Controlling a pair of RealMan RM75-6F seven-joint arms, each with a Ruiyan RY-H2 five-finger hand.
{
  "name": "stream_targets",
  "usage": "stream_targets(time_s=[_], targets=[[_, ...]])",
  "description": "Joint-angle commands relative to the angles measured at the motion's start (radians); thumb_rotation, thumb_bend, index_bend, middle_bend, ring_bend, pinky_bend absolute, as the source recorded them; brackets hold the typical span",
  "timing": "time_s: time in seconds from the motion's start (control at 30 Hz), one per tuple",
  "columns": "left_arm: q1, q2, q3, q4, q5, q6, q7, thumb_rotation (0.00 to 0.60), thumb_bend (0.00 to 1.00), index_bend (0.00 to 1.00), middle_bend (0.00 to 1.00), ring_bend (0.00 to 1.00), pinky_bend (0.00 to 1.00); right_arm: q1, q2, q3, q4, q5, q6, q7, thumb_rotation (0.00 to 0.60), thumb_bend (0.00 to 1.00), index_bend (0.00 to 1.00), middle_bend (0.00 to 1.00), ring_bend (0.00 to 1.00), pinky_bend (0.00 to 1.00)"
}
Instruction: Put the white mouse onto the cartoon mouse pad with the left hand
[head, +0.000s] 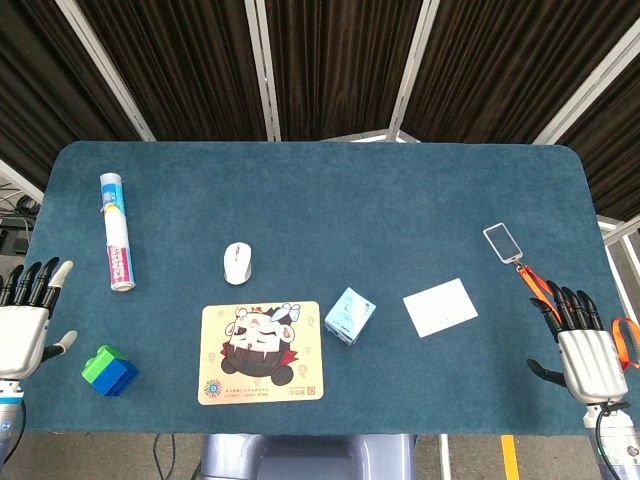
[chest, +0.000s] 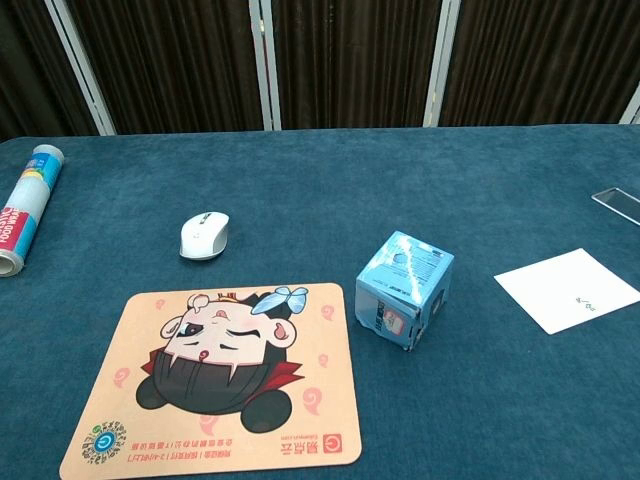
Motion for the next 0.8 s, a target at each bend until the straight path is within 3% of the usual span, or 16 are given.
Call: stream_targets(time_s=[0.03, 0.8], targets=[[0.000, 0.000, -0.001, -0.002, -0.002, 0.000, 0.000, 0.600, 0.18, 0.00, 0.00, 0.00, 0.00, 0.000, 0.000, 0.000, 0.000, 0.000, 0.000, 0.001, 0.600, 0.07, 0.16, 0.00, 0.00, 0.00], [-0.001, 0.002, -0.002, -0.007, -0.011, -0.006, 0.010, 0.600, 0.18, 0.00, 0.00, 0.00, 0.00, 0.002, -0.001, 0.001, -0.002, 0.005, -0.004, -0.003, 0.600, 0.07, 0.16, 0.00, 0.00, 0.00]])
